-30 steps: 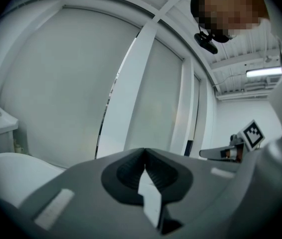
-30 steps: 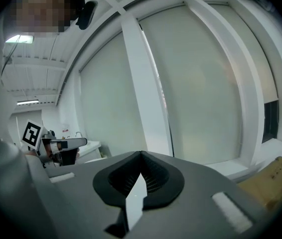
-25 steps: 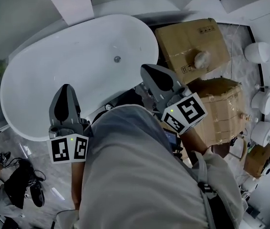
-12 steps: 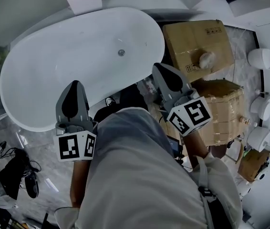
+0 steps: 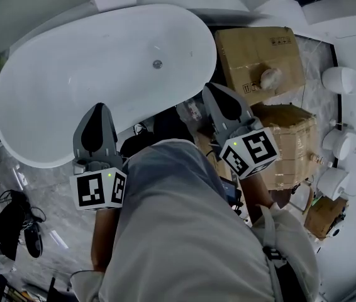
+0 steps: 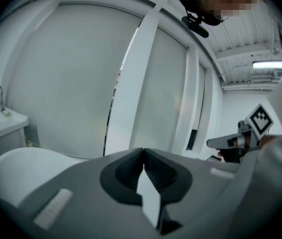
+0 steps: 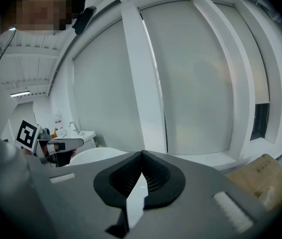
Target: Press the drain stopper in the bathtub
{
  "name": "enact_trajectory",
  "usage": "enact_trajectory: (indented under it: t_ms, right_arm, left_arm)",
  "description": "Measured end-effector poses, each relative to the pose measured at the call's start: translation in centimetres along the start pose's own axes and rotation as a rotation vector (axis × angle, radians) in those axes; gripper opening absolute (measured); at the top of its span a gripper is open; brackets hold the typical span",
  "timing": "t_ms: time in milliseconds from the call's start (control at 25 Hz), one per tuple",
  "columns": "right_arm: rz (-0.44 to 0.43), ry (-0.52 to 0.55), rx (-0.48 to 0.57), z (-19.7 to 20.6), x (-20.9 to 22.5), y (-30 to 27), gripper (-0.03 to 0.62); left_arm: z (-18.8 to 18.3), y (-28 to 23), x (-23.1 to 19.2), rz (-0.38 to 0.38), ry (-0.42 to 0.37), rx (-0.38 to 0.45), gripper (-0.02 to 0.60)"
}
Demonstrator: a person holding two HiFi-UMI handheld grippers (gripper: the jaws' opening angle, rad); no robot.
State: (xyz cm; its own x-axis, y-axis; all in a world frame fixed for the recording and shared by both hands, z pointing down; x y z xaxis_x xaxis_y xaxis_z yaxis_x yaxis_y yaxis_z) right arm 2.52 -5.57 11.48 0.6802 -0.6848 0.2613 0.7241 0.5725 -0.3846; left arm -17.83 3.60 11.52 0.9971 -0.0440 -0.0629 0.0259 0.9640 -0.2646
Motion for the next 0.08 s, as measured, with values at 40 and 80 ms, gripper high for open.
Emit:
enact_trajectory:
  t_ms: [40, 80]
  right_arm:
    - [-0.003, 0.003, -0.003, 0.05, -0.24, -0.14, -0.011]
    - [-0.006, 0.007, -0.006, 0.09, -0.48, -0.28, -0.011]
  left_arm:
    - [0.09, 0.02, -0.17, 0.0, 0.0, -0.003, 0.0]
    - [0.18, 0.03, -0.34, 0.0, 0.001, -0.006, 0.0]
Point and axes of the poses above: the fingertips, and each gripper's own axes: y backward along the fingers, x to its right, z out of its underside, the point moved 1 cm from there along y, backward along the fingers, and after that the axes turned 7 degrees about -y, right-handed, at the moved point
